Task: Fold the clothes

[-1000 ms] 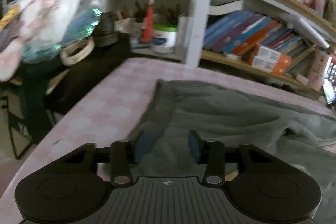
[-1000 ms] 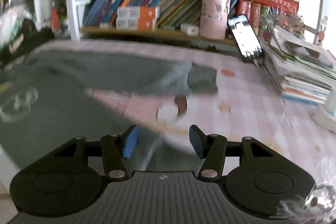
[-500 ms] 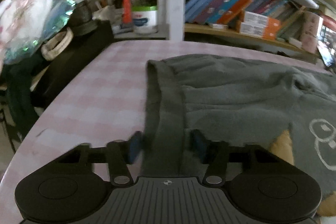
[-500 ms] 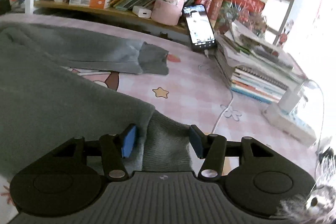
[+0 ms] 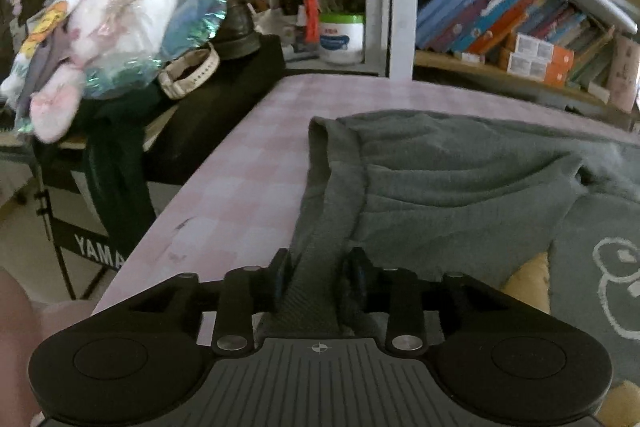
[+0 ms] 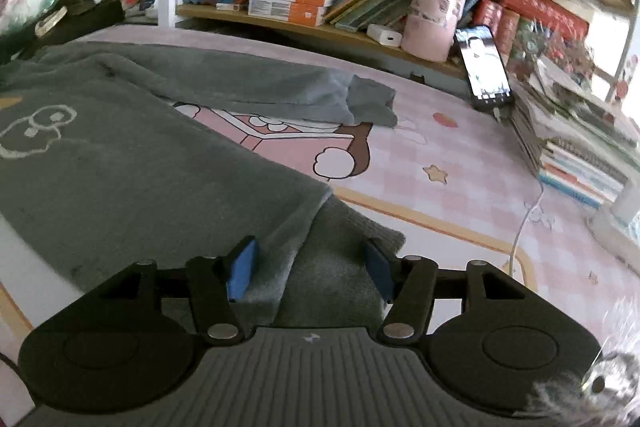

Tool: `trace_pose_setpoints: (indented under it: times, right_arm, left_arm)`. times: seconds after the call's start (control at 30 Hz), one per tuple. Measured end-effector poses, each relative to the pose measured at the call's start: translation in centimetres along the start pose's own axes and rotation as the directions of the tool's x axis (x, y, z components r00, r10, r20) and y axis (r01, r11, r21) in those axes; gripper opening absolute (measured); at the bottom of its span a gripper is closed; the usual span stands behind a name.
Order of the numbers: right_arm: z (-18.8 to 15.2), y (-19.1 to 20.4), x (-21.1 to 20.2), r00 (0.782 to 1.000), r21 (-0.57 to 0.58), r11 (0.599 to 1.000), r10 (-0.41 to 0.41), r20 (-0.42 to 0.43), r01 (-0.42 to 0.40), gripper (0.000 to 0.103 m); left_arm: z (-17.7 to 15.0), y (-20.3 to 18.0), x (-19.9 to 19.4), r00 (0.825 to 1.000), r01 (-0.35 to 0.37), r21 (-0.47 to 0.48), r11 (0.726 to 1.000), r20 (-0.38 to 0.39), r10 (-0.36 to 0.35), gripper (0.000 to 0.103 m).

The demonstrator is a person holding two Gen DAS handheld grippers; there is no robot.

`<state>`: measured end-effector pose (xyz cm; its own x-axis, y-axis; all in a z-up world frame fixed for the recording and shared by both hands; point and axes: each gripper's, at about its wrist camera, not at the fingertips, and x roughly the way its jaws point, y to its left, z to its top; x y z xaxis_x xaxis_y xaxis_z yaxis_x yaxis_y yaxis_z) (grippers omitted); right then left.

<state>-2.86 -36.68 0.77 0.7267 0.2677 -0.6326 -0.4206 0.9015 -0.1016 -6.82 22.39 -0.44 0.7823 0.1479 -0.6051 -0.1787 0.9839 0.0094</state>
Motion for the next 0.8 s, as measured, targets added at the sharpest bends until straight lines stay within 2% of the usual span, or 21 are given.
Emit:
trace_pose_setpoints:
  times: [0.13, 0.23, 0.3, 0.4, 0.5, 0.6, 0.7, 0.8]
  right_arm:
    - [0.1, -0.6, 0.1, 0.994, -0.011, 0.994, -0.109, -0.008, 0.109, 0.063]
    - [0.4, -1.2, 0.5, 0.979, -0.017, 0.980, -0.201, -0.026, 0.200, 0.063]
    - [0.6, -1.1, -0.1, 0.988, -0.021, 0.988, -0.153, -0.017, 0.152, 0.062]
    - [1.2, -0.8, -1.3, 0.999, 0.017, 1.000, -0.019, 0.028, 0.019, 0.066]
    - [1.7, 0.0, -1.6, 0.999, 0.015, 1.000, -0.001, 0.037, 0.001, 0.066]
    - [1.4, 0.7, -1.4, 1.000, -0.009, 1.000, -0.014, 0.017, 0.014, 0.064]
    - [0.9, 0.9, -0.7, 1.000, 0.010, 1.000, -0.013, -0.022, 0.013, 0.061]
    - [0.4, 1.1, -0.6, 0.999, 0.021, 1.000, -0.021, -0.033, 0.022, 0.063]
  left_arm:
    - [0.4, -0.2, -2.4, 0.996, -0.034, -0.019, 0.999, 0.086, 0.036, 0.041]
    - [1.0, -1.2, -4.1, 0.989, 0.011, 0.006, 1.000, 0.145, -0.012, 0.041]
    - [1.3, -2.4, -4.5, 0.985, 0.055, 0.037, 0.998, 0.160, -0.060, 0.041]
    - [1.5, -4.4, -4.3, 0.977, 0.140, 0.067, 0.988, 0.150, -0.149, 0.041]
    - [0.9, -6.3, -2.8, 0.960, 0.265, 0.077, 0.961, 0.076, -0.271, 0.041]
    - [-0.3, -7.7, -1.7, 0.955, 0.292, 0.110, 0.950, 0.014, -0.295, 0.041]
    - [-1.2, -7.3, -0.6, 0.966, 0.257, 0.090, 0.962, -0.031, -0.255, 0.040]
    - [-0.9, -5.2, -0.2, 0.974, 0.225, 0.038, 0.974, -0.020, -0.224, 0.039]
